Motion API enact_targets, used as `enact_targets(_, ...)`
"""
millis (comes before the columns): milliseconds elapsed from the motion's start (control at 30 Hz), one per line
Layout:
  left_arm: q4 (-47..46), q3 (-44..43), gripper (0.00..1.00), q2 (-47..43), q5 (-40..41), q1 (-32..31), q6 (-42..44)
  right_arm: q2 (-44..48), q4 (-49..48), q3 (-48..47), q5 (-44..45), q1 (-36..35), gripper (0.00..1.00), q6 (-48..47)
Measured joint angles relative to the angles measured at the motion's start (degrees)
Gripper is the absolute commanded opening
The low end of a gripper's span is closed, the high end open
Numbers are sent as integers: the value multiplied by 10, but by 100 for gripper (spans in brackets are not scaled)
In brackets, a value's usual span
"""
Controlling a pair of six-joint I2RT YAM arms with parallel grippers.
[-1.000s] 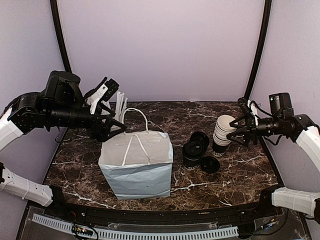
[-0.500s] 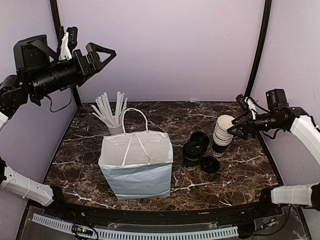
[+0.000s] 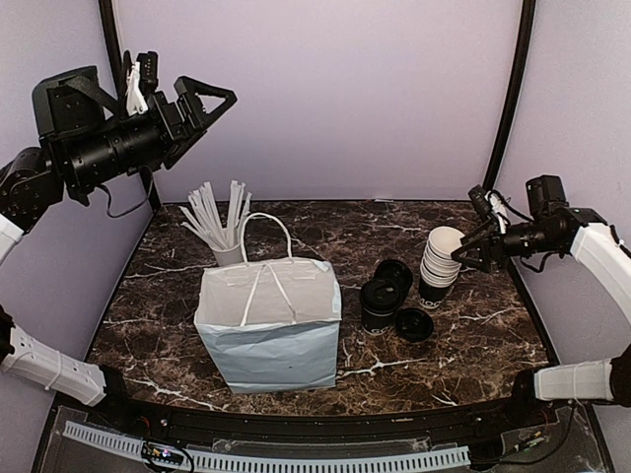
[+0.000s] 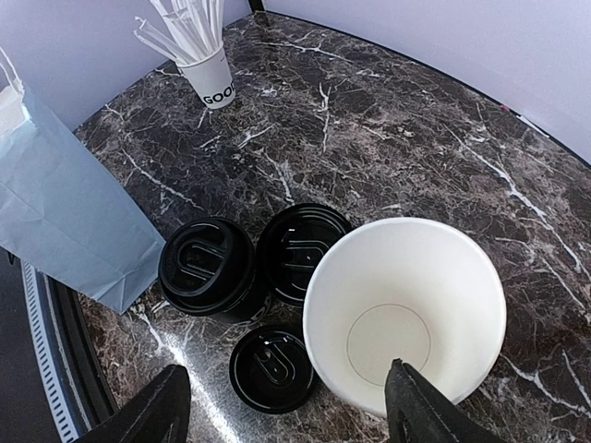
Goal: Pack the takeout coffee
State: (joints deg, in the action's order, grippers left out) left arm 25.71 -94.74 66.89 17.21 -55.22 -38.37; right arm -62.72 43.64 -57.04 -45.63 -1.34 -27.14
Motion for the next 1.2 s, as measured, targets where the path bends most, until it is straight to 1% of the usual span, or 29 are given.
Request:
enact_targets(233,-9,5,99,2,-7,0,7,-16,1,-8,-11,0,73,0)
enact_targets(367,-37,28,99,-2,20,0,39,-13,1,-8,-13,0,74,0)
enact_targets(433,-70,62,99,-9,35,0,93,-10,1,-8,-14,0,74,0)
enact_targets(533,-139,148,99,-34,66,0,199,-1,3,-11,-19,0,74,-2)
enact_targets(600,-155,196,91,-50,82,5,271,3,6,-15,-24,0,74,-6)
enact_targets(633,-151,205,84,-51,83,9,309,5,9,-18,-25,-1,74,-10)
enact_targets(667,-142,205,81,-49,83,13,343,7,14,-22,-26,-3,74,-13)
enact_targets(700,-128,203,75,-48,81,16,370,7,16,-26,-26,-6,74,-16)
enact_targets(800,-51,183,69,-45,54,23,414,7,37,-46,-13,-36,73,-29)
enact_targets(867,3,171,68,-44,19,23,417,6,53,-67,3,-75,73,-40)
enact_targets(967,74,164,68,-45,-25,23,407,-2,78,-100,31,-137,73,-56)
enact_targets(1033,110,165,71,-45,-39,23,393,-17,91,-120,54,-176,73,-68)
enact_targets(1133,138,172,79,-49,-38,23,369,-59,108,-149,96,-226,77,-85)
enact_targets(1200,149,176,81,-53,-28,23,349,-100,118,-167,123,-256,79,-93)
